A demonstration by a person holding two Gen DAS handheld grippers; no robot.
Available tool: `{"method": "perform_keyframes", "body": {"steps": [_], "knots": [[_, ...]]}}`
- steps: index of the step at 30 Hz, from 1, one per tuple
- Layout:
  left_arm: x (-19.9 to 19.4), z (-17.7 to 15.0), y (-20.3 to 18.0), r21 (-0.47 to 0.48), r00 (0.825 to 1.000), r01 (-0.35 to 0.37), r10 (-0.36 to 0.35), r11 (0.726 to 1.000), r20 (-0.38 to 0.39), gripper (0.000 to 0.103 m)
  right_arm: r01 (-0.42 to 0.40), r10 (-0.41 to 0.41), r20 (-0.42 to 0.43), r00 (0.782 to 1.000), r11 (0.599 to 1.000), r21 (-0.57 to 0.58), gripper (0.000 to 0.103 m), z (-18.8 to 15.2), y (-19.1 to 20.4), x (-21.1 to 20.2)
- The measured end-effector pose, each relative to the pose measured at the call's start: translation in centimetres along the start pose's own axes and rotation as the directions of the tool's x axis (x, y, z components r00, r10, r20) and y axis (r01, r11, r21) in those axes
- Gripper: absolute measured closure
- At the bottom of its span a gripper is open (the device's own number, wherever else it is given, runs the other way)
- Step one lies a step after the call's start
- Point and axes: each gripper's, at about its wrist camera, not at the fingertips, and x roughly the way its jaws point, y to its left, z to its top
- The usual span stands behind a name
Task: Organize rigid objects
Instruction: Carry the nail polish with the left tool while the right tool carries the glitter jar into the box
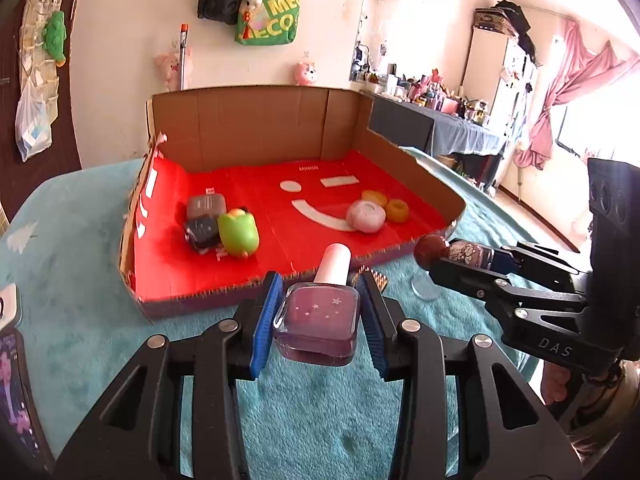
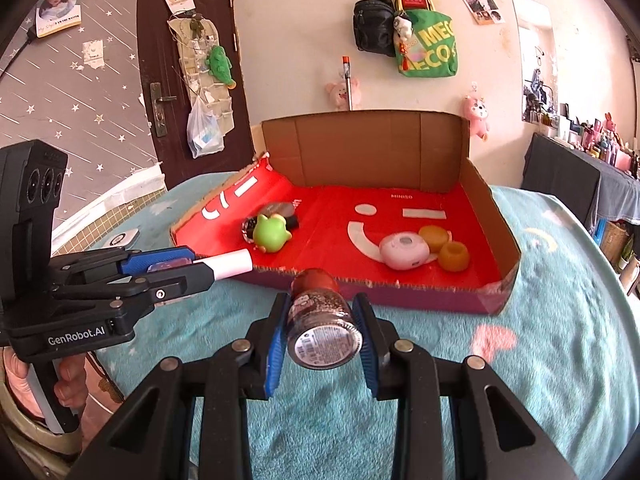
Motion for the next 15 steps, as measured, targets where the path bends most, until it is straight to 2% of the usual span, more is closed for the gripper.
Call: {"method": "perform_keyframes", "body": {"steps": [7, 15], "knots": [[0.7, 1.5, 0.6, 0.002, 1.0, 0.002, -0.002, 1.0, 0.001, 0.066, -0.047, 0.047, -0.027, 0.999, 0.999, 0.01, 0.069, 1.8, -0.6, 1.0], [2.9, 2.1, 1.7, -0.022, 0.999, 0.015, -0.016, 1.0, -0.051, 0.066, -0.072, 0.074, -0.08, 0.994, 0.997, 0.029, 0.07, 3.5, -1.9, 2.9]]}}
